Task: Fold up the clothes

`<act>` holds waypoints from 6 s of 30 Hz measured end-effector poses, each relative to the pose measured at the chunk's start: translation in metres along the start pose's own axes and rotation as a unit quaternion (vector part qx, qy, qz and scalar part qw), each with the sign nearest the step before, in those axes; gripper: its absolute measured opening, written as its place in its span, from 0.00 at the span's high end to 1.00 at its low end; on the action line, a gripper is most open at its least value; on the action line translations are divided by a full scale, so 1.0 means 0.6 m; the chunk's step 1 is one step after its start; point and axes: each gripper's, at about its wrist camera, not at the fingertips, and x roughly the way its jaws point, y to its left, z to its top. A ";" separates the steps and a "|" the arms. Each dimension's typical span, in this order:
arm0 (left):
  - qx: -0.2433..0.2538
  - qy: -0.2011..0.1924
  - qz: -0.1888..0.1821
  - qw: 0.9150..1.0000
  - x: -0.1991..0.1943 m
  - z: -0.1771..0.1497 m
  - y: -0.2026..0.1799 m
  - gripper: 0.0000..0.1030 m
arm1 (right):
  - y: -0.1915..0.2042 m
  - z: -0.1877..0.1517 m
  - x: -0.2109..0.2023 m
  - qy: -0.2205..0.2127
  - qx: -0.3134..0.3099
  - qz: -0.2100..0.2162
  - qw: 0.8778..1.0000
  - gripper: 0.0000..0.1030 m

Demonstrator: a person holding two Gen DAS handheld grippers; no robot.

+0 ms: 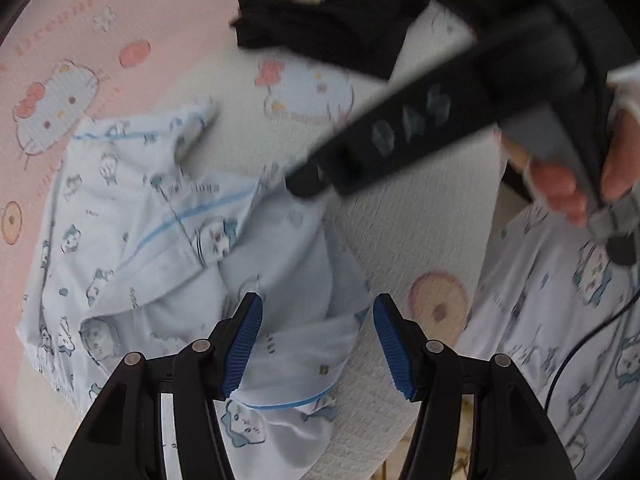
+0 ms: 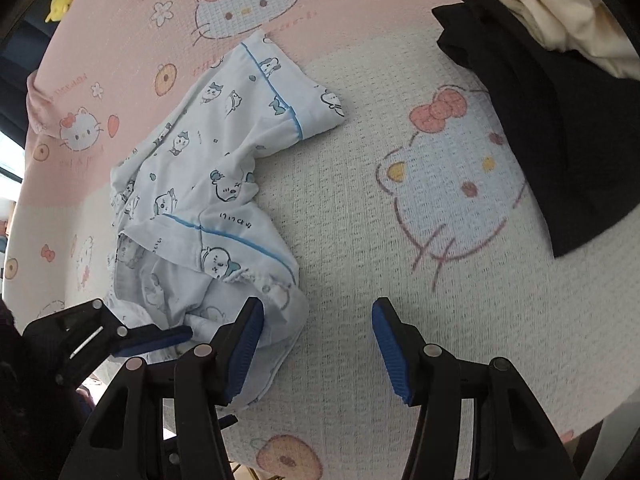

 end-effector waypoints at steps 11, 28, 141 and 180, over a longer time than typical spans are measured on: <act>-0.036 0.002 -0.011 0.999 -0.008 -0.035 0.018 0.87 | 0.049 0.026 0.036 -0.005 -0.088 -0.046 0.995 0.46; -0.095 -0.002 -0.100 0.990 -0.037 -0.060 -0.019 0.93 | -0.009 0.043 -0.008 -0.067 0.016 -0.103 0.992 0.89; -0.168 -0.022 0.019 0.985 -0.042 0.010 0.007 0.75 | -0.087 0.082 -0.024 -0.109 0.225 0.070 0.966 0.88; -0.219 -0.037 0.010 0.975 -0.068 -0.030 0.006 0.94 | -0.028 -0.036 0.006 -0.014 0.177 0.181 0.967 0.57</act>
